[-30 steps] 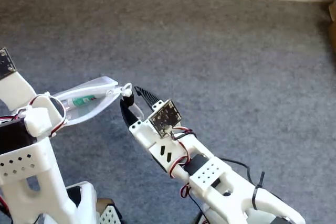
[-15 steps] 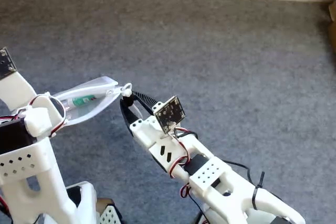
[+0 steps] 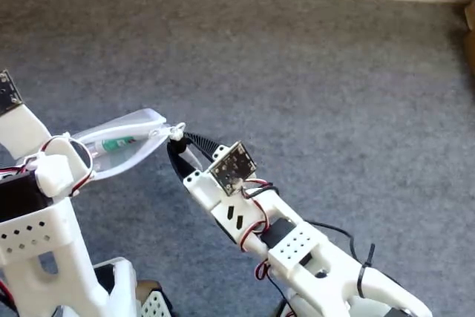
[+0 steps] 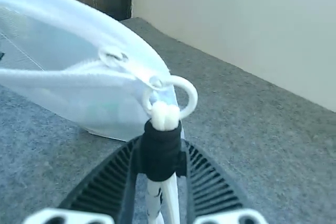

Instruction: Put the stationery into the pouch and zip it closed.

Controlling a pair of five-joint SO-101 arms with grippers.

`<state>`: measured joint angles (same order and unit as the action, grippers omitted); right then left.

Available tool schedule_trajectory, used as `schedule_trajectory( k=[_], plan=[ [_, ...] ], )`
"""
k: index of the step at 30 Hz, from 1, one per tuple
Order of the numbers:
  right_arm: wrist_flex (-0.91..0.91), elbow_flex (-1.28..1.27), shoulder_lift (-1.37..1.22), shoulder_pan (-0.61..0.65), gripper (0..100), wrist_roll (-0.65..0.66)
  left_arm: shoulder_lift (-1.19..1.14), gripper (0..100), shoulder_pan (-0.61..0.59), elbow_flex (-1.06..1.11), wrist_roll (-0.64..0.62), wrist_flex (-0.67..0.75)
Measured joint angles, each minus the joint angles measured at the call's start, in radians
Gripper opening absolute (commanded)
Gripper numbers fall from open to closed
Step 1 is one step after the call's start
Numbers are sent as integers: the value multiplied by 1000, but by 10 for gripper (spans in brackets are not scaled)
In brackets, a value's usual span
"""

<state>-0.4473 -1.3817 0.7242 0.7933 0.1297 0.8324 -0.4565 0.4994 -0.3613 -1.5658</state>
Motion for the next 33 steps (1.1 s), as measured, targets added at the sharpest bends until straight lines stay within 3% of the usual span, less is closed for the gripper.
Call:
schedule_trajectory(
  k=[5,9,16,22,33],
  plan=[
    [267,26,150,0,5,3,0,11,5,0,12,0],
    [565,126,265,18,5,6,0,17,2,2,103,0],
    [976,178,470,86,5,6,-17,195,0,3,138,2],
    [1097,178,606,98,5,6,-11,217,0,11,140,2],
    [1100,-12,793,101,5,6,-11,221,35,-34,173,2]
  ],
)
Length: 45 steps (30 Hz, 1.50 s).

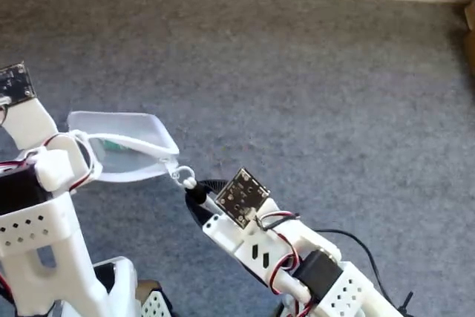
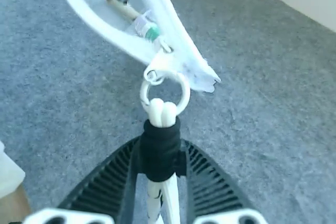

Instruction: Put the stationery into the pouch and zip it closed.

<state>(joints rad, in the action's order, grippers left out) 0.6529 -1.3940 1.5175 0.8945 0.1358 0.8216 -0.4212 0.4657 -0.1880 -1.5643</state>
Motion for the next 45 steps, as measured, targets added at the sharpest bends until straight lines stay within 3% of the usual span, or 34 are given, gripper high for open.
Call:
schedule_trajectory(
  k=[12,25,37,45],
  plan=[
    [0,-137,242,-2,5,0,0,221,307,-12,163,18],
    [0,-152,284,-2,5,0,0,221,374,-12,195,178],
    [0,-152,284,-2,5,0,0,230,569,-12,196,315],
    [0,-153,284,0,5,0,0,253,717,-12,276,371]
  ],
)
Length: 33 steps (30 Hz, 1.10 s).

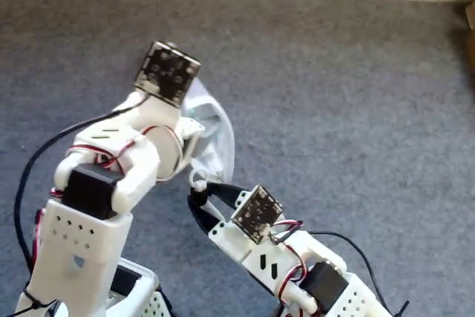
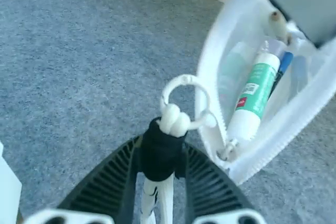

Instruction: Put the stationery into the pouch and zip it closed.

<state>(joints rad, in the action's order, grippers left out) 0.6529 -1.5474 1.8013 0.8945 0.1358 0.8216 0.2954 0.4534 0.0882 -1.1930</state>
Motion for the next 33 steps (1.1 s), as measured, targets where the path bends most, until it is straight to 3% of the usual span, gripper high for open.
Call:
schedule_trajectory(
  k=[23,33],
  plan=[
    [0,0,0,5,5,0,0,281,181,0,3,2],
    [2,2,6,-2,5,2,0,280,206,0,2,2]
  ],
)
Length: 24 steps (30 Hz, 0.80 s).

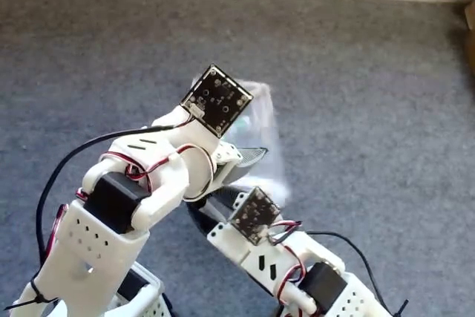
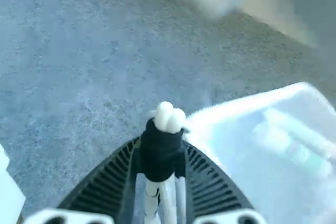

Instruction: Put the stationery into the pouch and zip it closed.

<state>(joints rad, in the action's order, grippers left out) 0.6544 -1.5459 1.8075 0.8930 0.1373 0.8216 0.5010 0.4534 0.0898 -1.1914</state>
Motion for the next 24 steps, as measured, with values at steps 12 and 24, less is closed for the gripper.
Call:
schedule_trajectory(
  k=[12,24],
  plan=[
    [23,-2,3,-83,5,2,0,280,-57,-110,35,-97],
    [284,206,8,-265,5,2,0,254,-201,-127,336,-292]
  ],
)
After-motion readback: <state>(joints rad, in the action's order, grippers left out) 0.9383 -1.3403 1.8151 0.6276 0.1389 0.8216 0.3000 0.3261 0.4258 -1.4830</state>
